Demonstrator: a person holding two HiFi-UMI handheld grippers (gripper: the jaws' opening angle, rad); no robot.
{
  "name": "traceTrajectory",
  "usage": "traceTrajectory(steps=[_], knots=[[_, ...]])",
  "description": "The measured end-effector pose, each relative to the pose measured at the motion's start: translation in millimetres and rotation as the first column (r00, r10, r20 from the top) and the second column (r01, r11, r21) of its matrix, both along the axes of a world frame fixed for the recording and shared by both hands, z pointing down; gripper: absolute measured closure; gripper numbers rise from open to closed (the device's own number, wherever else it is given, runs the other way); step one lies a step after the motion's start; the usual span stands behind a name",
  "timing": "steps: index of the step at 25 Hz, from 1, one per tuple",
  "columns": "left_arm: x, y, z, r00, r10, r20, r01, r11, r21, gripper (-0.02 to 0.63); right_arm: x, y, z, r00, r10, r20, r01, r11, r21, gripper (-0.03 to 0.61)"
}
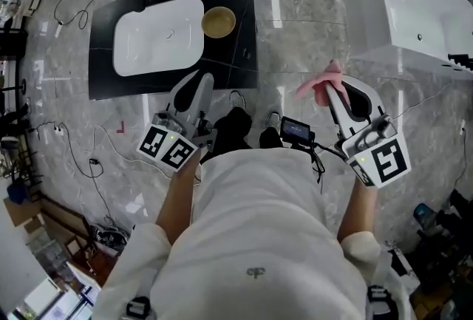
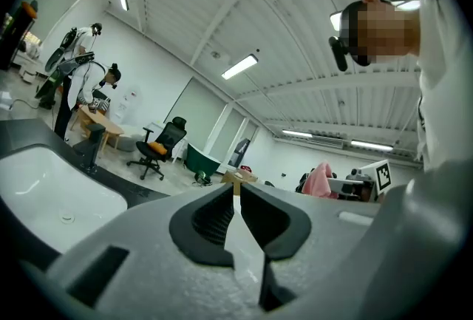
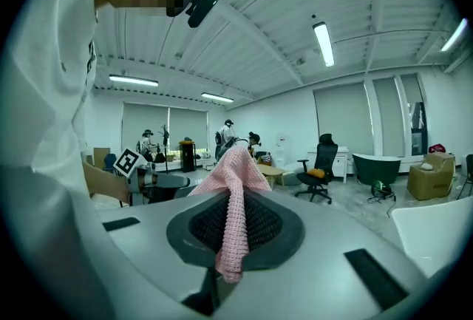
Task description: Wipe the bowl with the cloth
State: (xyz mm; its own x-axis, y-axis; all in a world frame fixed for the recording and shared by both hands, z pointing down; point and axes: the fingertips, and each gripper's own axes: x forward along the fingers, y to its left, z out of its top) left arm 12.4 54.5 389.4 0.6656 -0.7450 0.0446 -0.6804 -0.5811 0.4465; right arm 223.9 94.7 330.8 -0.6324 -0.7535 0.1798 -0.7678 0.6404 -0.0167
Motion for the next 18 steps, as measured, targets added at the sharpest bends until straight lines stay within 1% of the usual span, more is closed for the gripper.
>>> traceTrajectory(steps=[4,9,13,18], knots=[[9,15,-14,1.000,0.011,0.026,-0.012,0.999,0.049,0.575,-5,14,-8,0.999,-0.043,0.020,0.042,0.999,0.026,0.563],[14,31,-26,0.999,0.011,0.052,-0.015,0.997,0.082,0.575,-10,28,-8,0.997,-0.075,0.034,0.074,0.997,0.039,0.563],[17,41,-31,0.997,0.005,0.073,-0.012,0.995,0.096,0.575,-8,37,-8,0.995,-0.076,0.057,0.074,0.997,0.036,0.563],[19,43,-38,0.996,0.002,0.084,-0.012,0.993,0.119,0.575,-9,38,-11,0.995,-0.082,0.056,0.080,0.996,0.042,0.563]])
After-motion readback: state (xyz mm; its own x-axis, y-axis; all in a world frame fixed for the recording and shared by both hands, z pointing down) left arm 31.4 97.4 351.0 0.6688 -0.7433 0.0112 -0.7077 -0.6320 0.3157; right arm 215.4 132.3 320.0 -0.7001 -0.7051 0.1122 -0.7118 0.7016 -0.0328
